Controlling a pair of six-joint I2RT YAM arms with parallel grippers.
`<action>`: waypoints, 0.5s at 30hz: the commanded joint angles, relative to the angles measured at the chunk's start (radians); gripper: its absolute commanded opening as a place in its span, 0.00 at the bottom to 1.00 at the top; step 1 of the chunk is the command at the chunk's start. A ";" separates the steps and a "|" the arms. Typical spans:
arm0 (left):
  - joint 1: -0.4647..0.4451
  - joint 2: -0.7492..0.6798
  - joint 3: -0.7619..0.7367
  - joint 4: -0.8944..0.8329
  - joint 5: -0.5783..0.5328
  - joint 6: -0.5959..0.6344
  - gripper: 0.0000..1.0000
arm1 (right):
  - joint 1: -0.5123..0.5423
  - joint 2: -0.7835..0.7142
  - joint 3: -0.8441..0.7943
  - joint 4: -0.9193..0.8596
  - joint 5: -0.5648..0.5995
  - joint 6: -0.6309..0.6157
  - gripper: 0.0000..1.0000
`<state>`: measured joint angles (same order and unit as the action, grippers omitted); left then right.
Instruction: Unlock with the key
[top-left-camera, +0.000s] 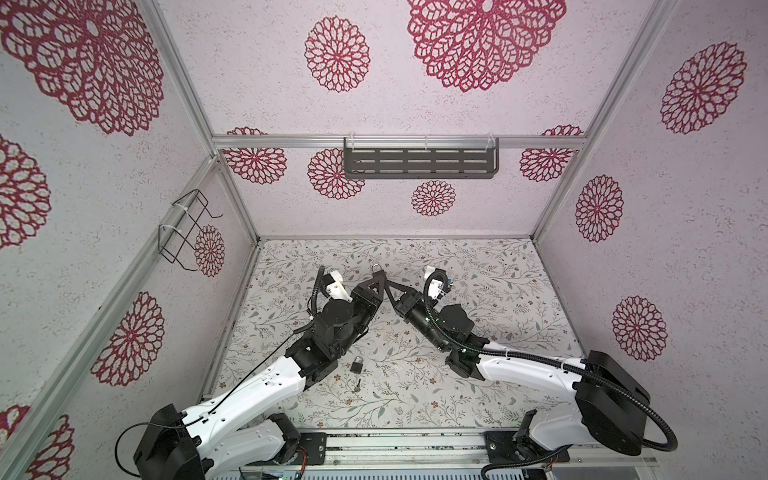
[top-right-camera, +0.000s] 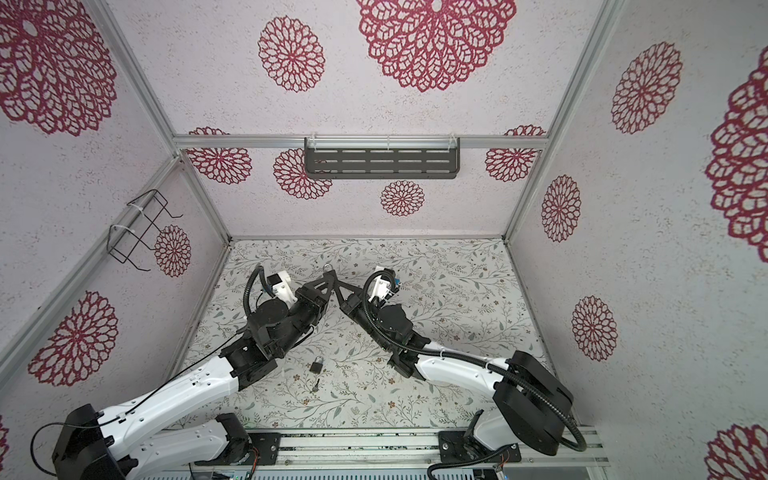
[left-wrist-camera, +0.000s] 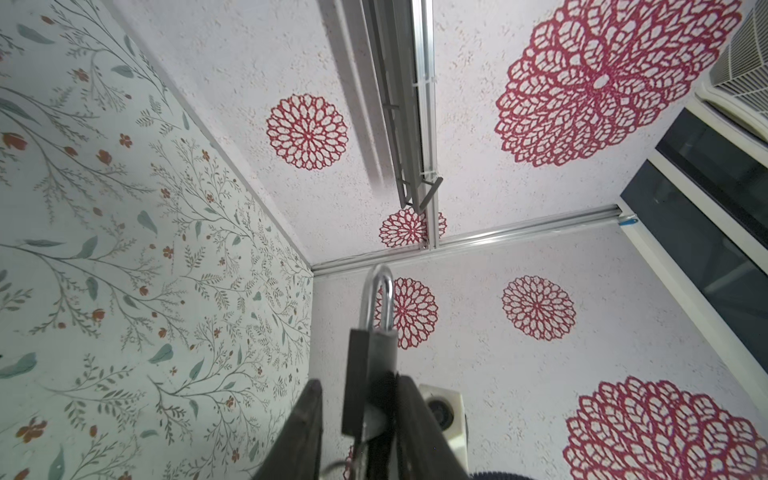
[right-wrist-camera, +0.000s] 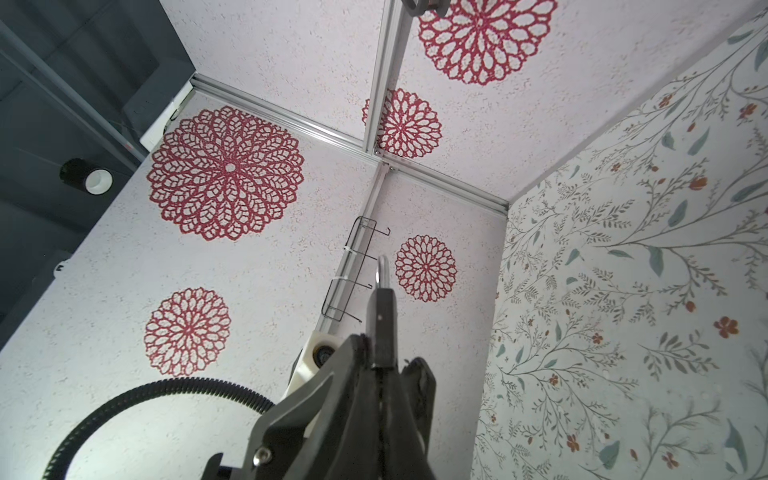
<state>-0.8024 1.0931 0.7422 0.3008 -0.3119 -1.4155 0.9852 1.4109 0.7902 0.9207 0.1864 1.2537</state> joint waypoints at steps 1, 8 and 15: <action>-0.006 0.011 -0.015 -0.034 0.036 0.028 0.00 | 0.017 -0.082 0.013 0.167 0.008 0.027 0.00; 0.003 0.003 0.000 -0.023 0.044 0.051 0.00 | 0.019 -0.102 -0.009 0.134 0.024 -0.050 0.00; 0.023 -0.065 0.003 -0.135 0.021 0.087 0.24 | 0.017 -0.173 -0.020 0.004 0.045 -0.213 0.00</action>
<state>-0.8024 1.0519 0.7437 0.2798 -0.2478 -1.3636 0.9970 1.3235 0.7479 0.8730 0.2146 1.1816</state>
